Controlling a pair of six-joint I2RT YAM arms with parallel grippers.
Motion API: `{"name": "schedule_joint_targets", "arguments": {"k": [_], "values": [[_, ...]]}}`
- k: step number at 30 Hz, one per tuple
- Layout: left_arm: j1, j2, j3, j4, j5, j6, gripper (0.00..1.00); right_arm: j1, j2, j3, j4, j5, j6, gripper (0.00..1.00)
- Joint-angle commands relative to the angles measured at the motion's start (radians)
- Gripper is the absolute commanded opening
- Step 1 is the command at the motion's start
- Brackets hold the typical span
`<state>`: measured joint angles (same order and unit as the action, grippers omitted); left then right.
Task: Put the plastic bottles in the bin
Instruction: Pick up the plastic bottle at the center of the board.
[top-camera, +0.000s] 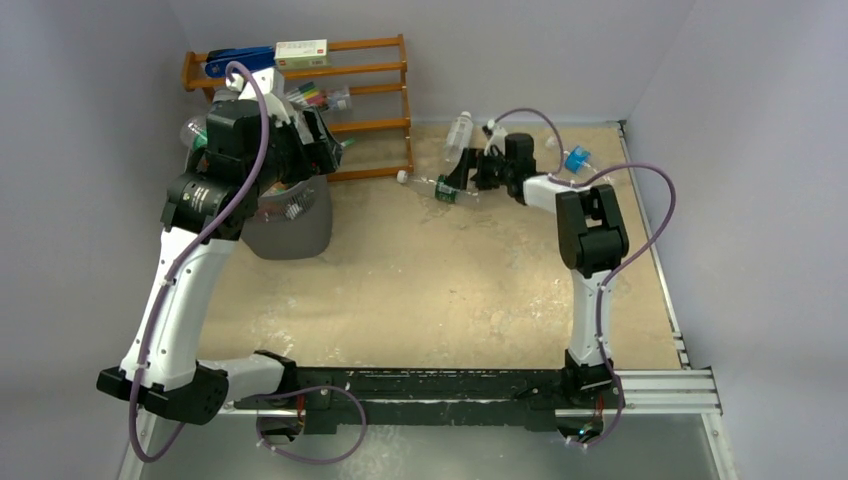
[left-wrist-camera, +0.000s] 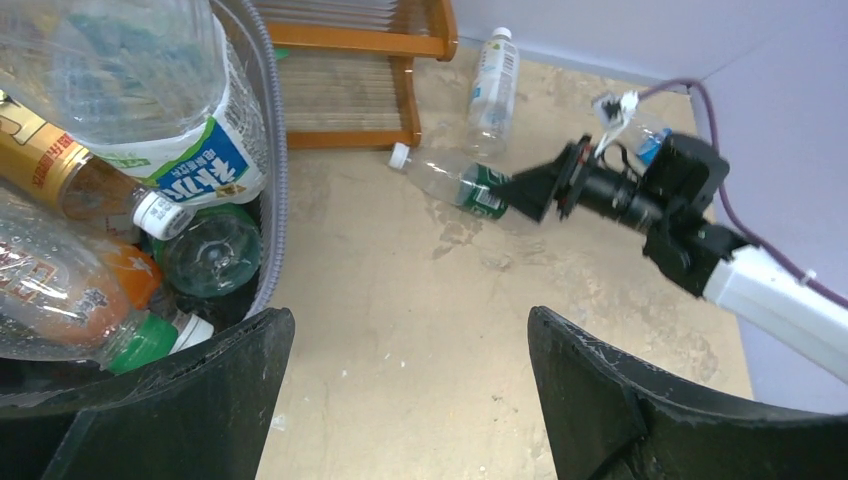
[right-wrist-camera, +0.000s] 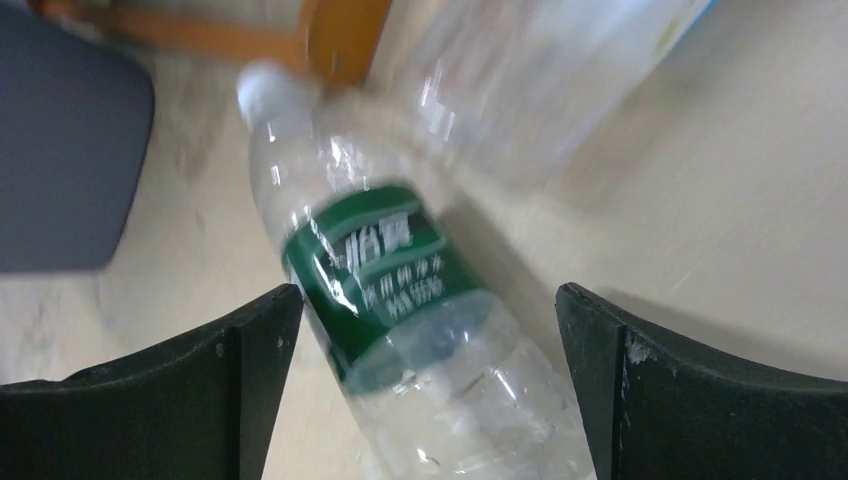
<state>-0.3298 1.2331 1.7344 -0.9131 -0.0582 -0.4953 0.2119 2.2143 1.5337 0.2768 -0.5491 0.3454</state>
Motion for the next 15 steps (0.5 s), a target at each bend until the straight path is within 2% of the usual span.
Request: {"name": "schedule_joint_targets", "arguments": {"k": [1, 4, 8, 15], "values": [[-0.008, 0.003, 0.003, -0.009, -0.07, 0.016, 0.87, 0.057, -0.15, -0.229, 0.237, -0.038, 0.057, 1.0], [-0.009, 0.012, 0.002, -0.022, -0.095, 0.023, 0.88, 0.105, -0.219, -0.373, 0.324, -0.02, 0.088, 1.0], [-0.011, 0.016, -0.001, -0.02, -0.103, 0.017, 0.88, 0.182, -0.291, -0.486, 0.339, 0.058, 0.073, 1.0], [-0.014, 0.026, 0.007, -0.028, -0.122, 0.022, 0.88, 0.201, -0.278, -0.418, 0.111, 0.161, 0.03, 1.0]]}}
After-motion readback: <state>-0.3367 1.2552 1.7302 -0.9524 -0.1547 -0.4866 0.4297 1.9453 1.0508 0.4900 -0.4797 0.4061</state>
